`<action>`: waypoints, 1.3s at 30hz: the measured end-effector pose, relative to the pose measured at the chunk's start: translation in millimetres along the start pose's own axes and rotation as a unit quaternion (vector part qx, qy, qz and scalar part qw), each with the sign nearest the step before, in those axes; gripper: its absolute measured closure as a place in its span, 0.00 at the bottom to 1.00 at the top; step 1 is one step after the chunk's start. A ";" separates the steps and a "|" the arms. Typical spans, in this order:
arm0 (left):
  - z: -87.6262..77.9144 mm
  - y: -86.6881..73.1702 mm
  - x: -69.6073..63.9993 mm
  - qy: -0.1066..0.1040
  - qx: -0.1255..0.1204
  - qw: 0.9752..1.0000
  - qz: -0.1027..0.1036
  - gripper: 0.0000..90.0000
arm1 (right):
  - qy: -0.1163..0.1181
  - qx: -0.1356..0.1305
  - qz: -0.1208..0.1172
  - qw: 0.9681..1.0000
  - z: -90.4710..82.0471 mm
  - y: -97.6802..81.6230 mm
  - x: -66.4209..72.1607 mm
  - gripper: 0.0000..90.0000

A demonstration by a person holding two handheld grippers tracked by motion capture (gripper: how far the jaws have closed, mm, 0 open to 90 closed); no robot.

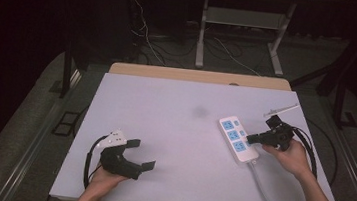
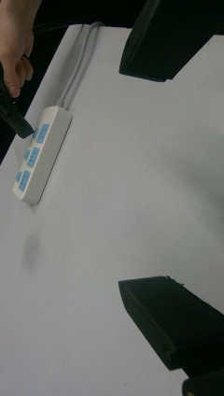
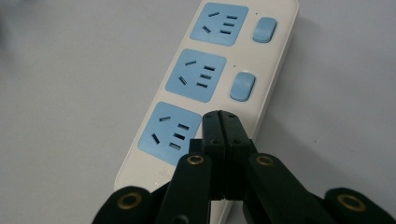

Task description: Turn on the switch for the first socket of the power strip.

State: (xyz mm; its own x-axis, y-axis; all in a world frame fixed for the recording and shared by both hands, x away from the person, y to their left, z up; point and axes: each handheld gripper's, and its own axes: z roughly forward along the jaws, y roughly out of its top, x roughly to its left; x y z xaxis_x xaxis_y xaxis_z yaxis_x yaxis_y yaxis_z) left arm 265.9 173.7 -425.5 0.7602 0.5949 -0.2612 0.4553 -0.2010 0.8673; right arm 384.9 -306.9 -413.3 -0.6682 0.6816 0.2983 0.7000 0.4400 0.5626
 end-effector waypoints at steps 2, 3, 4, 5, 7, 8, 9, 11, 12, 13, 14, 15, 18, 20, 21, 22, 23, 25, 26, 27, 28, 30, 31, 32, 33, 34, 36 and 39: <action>0.0 0.0 0.1 0.000 0.000 1.000 0.000 0.00 | 0.004 -0.004 -0.001 1.000 1.6 -1.2 0.8 0.99; 0.1 0.0 0.1 0.000 0.000 1.000 0.000 0.00 | 0.005 -0.005 0.000 1.000 1.8 -1.7 1.5 0.99; 0.1 0.0 0.1 0.000 0.001 1.000 0.000 0.00 | 0.003 -0.006 -0.002 1.000 2.0 -1.8 1.8 0.99; 0.2 -0.1 -0.1 0.000 0.000 1.000 0.001 0.00 | 0.002 -0.006 -0.003 1.000 1.9 -1.9 2.4 1.00; 0.2 0.0 -0.6 0.000 0.000 1.000 0.001 0.00 | -0.002 -0.004 -0.011 1.000 2.5 -1.5 3.3 1.00; 0.2 -0.1 -0.7 0.000 0.001 1.000 0.001 0.00 | -0.005 -0.003 -0.014 1.000 2.6 -1.2 4.6 1.00; 0.2 -0.1 -0.7 0.001 0.001 1.000 0.001 0.00 | -0.008 -0.003 -0.019 1.000 2.8 -1.2 5.5 1.00; 0.4 -0.1 -0.5 0.001 0.000 1.000 0.001 0.00 | -0.012 -0.001 -0.024 1.000 3.1 -1.1 6.5 1.00; 0.4 0.0 -0.5 0.001 0.000 1.000 0.001 0.00 | -0.014 0.000 -0.028 1.000 3.3 -1.1 6.8 1.00; 0.5 0.0 -0.6 0.001 0.001 1.000 0.001 0.00 | -0.015 0.001 -0.030 0.999 3.5 -1.1 7.2 1.00; 0.6 0.0 -0.8 0.001 0.001 1.000 0.002 0.00 | -0.017 0.001 -0.030 0.999 3.5 -1.2 7.6 1.00; 0.5 0.0 -0.9 0.001 0.001 1.000 0.002 0.00 | -0.023 -0.001 -0.032 0.999 3.5 -1.4 8.0 1.00; 0.6 -0.2 -1.0 0.002 0.001 1.000 0.002 0.00 | -0.026 -0.006 -0.030 0.999 3.3 -2.5 6.4 1.00; 0.6 -0.2 -0.9 0.002 0.001 1.000 0.002 0.00 | -0.023 -0.010 -0.026 0.999 3.3 -3.7 5.7 1.00; 0.5 -0.2 -1.0 0.002 0.001 1.000 0.003 0.00 | -0.023 -0.011 -0.027 0.999 3.5 -4.3 5.7 1.00; 0.6 -0.2 -1.0 0.002 0.001 1.000 0.003 0.00 | -0.025 -0.012 -0.029 0.999 3.6 -4.5 6.2 1.00; 0.6 -0.2 -1.0 0.002 0.002 1.000 0.003 0.00 | -0.028 -0.010 -0.032 0.999 3.7 -4.3 7.0 1.00; 0.7 -0.2 -1.1 0.002 0.001 1.000 0.003 0.00 | -0.032 -0.009 -0.033 0.999 3.9 -4.3 8.2 1.00; 0.6 -0.1 -1.2 0.002 0.001 1.000 0.003 0.00 | -0.029 -0.011 -0.032 0.999 4.0 -4.7 7.2 1.00; 0.6 -0.2 -1.3 0.002 0.001 1.000 0.003 0.00 | -0.027 -0.014 -0.028 0.999 4.1 -5.4 6.4 1.00; 0.4 -0.2 -1.5 0.002 0.002 1.000 0.004 0.00 | -0.025 -0.020 -0.024 0.999 4.5 -6.5 5.9 1.00; 0.2 -0.2 -1.9 0.001 0.002 1.000 0.004 0.00 | -0.035 -0.031 -0.028 0.999 6.2 -8.3 7.5 1.00; 0.2 -0.2 -2.0 0.001 0.002 1.000 0.005 0.00 | -0.041 -0.035 -0.027 0.998 7.8 -8.4 9.2 1.00; 0.1 -0.2 -2.1 0.001 0.002 1.000 0.005 0.00 | -0.039 -0.038 -0.028 0.998 8.9 -8.1 10.1 1.00; -0.1 -0.3 -2.2 0.001 0.002 1.000 0.005 0.00 | -0.040 -0.036 -0.025 0.998 8.8 -7.9 10.3 1.00; -0.2 -0.3 -2.1 0.001 0.001 1.000 0.006 0.00 | -0.039 -0.035 -0.022 0.998 8.8 -7.6 10.0 1.00; -0.5 -0.4 -1.8 0.002 0.001 1.000 0.005 0.00 | -0.042 -0.027 -0.018 0.999 8.9 -5.5 11.3 1.00; -0.7 -0.4 -1.5 0.002 0.000 1.000 0.004 0.00 | -0.047 -0.016 -0.020 0.999 9.1 -2.8 13.8 1.00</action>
State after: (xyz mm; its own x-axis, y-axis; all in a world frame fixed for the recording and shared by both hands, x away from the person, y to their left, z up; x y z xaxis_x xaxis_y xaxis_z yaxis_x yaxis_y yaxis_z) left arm 264.2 173.5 -425.1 0.7611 0.5973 -0.2530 0.4501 -0.2055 0.8690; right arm 376.0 -293.4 -417.8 -0.6680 0.7164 0.2015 0.6635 0.4506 0.5972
